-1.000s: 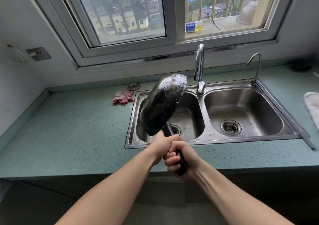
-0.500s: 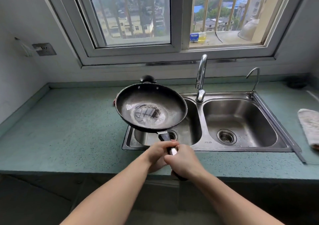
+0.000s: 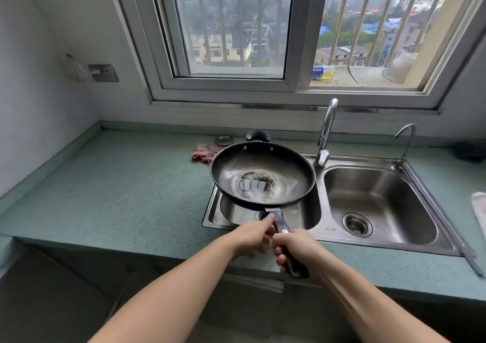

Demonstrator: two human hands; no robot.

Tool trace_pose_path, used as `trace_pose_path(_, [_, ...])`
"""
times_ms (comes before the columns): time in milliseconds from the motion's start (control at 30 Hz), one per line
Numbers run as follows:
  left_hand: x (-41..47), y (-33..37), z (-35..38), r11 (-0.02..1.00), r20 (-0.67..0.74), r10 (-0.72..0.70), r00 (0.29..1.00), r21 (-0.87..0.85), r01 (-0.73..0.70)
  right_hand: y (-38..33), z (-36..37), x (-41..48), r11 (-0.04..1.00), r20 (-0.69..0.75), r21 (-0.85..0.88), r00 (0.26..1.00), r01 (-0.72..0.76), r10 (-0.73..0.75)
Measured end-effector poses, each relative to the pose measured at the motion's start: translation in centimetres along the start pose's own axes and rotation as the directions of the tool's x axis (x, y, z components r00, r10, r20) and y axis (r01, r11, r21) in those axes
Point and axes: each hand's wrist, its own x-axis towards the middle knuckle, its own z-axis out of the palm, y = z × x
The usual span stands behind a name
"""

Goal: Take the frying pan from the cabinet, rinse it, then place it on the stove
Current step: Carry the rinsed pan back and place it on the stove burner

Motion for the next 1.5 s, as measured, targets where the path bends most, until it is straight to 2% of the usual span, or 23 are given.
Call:
trace_pose_path(133, [-0.1, -3.6, -3.0, 0.916, -0.264, 0.126, 0.956, 0.401, -0.01, -0.5, 0.7, -0.6, 1.0, -0.028, -0.017, 1.0, 0.011, -0.011])
trace_pose_path(233, [-1.5, -4.1, -4.5, 0.851, -0.33, 0.204, 0.922, 0.525, 0.0, -1.3, 1.4, -1.3, 0.999, -0.049, -0.01, 0.998, 0.036, -0.037])
trace_pose_path(400, [-3.4, -4.7, -5.9, 0.868, -0.378, 0.231, 0.896, 0.497, -0.014, -2.5, 1.8, -2.6, 0.999, -0.036, 0.039, 0.999, 0.007, -0.005])
trace_pose_path(633, [-5.5, -5.0, -6.2, 0.836, -0.475, 0.243, 0.846, 0.545, 0.066, -3.2, 0.4, -2.7, 1.0, 0.015, 0.003, 1.0, 0.022, -0.022])
trace_pose_path(900, [-6.7, -3.2, -2.1, 0.83, -0.554, 0.123, 0.823, 0.512, 0.222, -3.4, -4.2, -2.2, 0.995, 0.153, -0.09, 0.988, 0.052, -0.038])
trace_pose_path(1167, [-6.6, -1.4, 2.0, 0.829, -0.56, 0.085, 0.824, 0.498, 0.254, -3.2, -8.2, -2.9, 0.989, 0.222, -0.141, 0.975, 0.044, -0.012])
trace_pose_path(1333, [-8.3, -1.7, 2.2, 0.851, -0.607, 0.082, 0.791, 0.456, 0.261, -3.5, -7.7, -3.2, 0.983, 0.236, -0.169, 0.971, 0.064, -0.023])
trace_pose_path(1500, [-12.2, -4.5, 1.0, 0.859, -0.656, 0.034, 0.754, 0.405, 0.314, -3.7, -4.2, -4.1, 0.97, 0.281, -0.22, 0.959, 0.104, -0.039])
